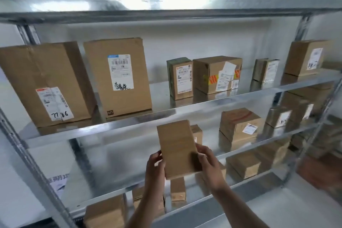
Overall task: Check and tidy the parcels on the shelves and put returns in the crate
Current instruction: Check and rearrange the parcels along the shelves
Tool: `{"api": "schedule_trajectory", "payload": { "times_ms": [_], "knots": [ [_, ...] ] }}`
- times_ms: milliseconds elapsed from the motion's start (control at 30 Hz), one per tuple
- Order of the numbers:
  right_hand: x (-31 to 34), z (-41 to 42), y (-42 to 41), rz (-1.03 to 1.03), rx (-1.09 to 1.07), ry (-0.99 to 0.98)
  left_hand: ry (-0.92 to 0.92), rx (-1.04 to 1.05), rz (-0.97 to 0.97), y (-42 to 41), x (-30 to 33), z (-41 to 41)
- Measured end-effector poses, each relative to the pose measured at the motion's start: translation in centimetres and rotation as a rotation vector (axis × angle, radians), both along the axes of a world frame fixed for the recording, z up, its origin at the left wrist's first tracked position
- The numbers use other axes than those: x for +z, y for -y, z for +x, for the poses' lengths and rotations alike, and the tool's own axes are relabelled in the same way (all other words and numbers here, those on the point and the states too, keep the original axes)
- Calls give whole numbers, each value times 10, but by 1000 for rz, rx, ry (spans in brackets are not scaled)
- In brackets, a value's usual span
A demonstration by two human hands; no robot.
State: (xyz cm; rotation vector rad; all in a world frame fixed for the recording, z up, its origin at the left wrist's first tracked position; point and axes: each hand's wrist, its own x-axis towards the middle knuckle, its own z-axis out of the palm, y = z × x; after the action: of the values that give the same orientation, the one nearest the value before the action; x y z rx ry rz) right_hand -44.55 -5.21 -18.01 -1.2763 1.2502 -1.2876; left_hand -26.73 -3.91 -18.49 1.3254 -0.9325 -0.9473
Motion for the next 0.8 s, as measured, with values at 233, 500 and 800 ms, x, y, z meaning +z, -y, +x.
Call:
{"api": "schedule_trajectory", "payload": {
  "times_ms": [233,500,800],
  "knots": [
    [78,-48,-12,-235,-78,-5,18,-96,-191,-5,95,-45],
    [109,-74,-6,-293,-42,16,27,-136,-271,-2,127,-67],
    [111,-82,-7,-340,-38,0,233,-113,-292,-7,134,-76]
  ]
}}
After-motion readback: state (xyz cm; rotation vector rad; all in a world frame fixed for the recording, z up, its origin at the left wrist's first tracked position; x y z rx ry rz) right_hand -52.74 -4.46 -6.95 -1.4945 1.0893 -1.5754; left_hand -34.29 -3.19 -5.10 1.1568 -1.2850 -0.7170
